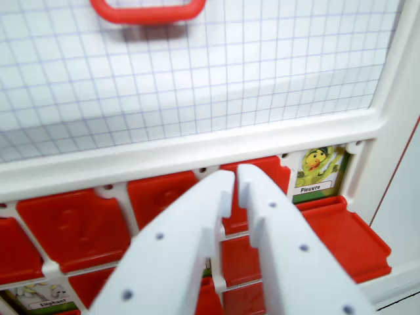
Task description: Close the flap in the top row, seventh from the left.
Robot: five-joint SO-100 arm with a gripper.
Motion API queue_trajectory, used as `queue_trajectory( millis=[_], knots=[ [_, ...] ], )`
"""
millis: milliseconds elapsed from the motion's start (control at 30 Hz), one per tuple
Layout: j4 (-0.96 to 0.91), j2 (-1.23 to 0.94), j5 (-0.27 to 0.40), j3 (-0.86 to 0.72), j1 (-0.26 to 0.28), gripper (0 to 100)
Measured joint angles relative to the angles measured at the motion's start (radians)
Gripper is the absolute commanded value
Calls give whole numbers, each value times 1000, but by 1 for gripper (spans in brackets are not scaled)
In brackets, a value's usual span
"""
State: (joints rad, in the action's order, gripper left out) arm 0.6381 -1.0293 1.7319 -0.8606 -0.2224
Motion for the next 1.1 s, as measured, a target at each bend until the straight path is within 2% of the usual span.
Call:
queue_trajectory(
  millis=[200,500,667,1100],
  knots=[
    [64,-160,-29,-38,6,0],
    [302,-377,-104,-38,49,0],
    [428,-477,-115,-38,61,0],
    [770,-692,-120,-35,176,0]
  ],
)
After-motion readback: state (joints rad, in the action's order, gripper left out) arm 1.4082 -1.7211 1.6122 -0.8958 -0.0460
